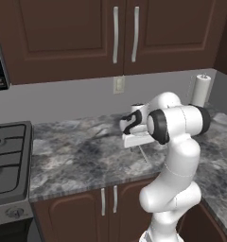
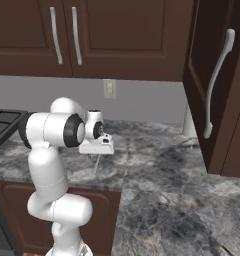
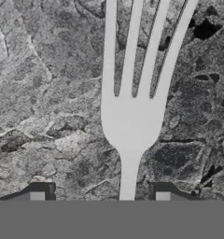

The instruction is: Take the fork and place it on the left side of the plate. Then take the spoon and place it on the right side of the plate. Make sure they're directly next to the plate.

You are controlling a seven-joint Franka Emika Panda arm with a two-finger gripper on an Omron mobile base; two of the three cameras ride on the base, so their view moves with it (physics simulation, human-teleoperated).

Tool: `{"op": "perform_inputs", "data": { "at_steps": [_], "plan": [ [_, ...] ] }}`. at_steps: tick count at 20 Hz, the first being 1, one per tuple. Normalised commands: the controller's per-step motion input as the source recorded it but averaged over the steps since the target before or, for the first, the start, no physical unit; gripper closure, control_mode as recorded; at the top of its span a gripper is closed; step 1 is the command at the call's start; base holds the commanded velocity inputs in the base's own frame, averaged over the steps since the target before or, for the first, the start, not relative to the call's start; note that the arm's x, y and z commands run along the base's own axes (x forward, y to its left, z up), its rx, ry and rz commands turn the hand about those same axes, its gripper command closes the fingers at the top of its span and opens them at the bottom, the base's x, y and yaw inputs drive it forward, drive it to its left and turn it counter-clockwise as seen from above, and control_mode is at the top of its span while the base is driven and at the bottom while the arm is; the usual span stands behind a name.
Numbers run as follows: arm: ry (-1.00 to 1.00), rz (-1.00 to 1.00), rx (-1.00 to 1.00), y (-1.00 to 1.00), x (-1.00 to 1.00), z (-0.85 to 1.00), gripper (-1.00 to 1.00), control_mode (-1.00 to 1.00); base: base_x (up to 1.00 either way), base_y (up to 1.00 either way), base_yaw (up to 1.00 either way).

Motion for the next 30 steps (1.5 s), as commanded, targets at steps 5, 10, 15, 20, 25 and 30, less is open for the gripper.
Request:
{"op": "perform_inputs", "data": {
  "at_steps": [5,10,15,20,25,30],
  "plan": [
    [0.0,0.0,-0.04,0.0,-0.09,-0.57,1.0,-1.0,0.0,0.0,0.0],
    [0.02,-0.02,0.0,-0.07,0.0,-0.52,1.0,-1.0,0.0,0.0,0.0],
    [0.01,-0.08,0.0,-0.32,-0.1,-0.21,1.0,-1.0,0.0,0.0,0.0],
    [-0.07,-0.12,0.0,-0.29,-0.21,0.07,1.0,-1.0,0.0,0.0,0.0],
    [-0.1,-0.09,0.0,-0.19,-0.29,0.5,1.0,-1.0,0.0,0.0,0.0],
    [-0.06,-0.01,0.0,-0.1,-0.44,0.93,1.0,-1.0,0.0,0.0,0.0]
  ]
}}
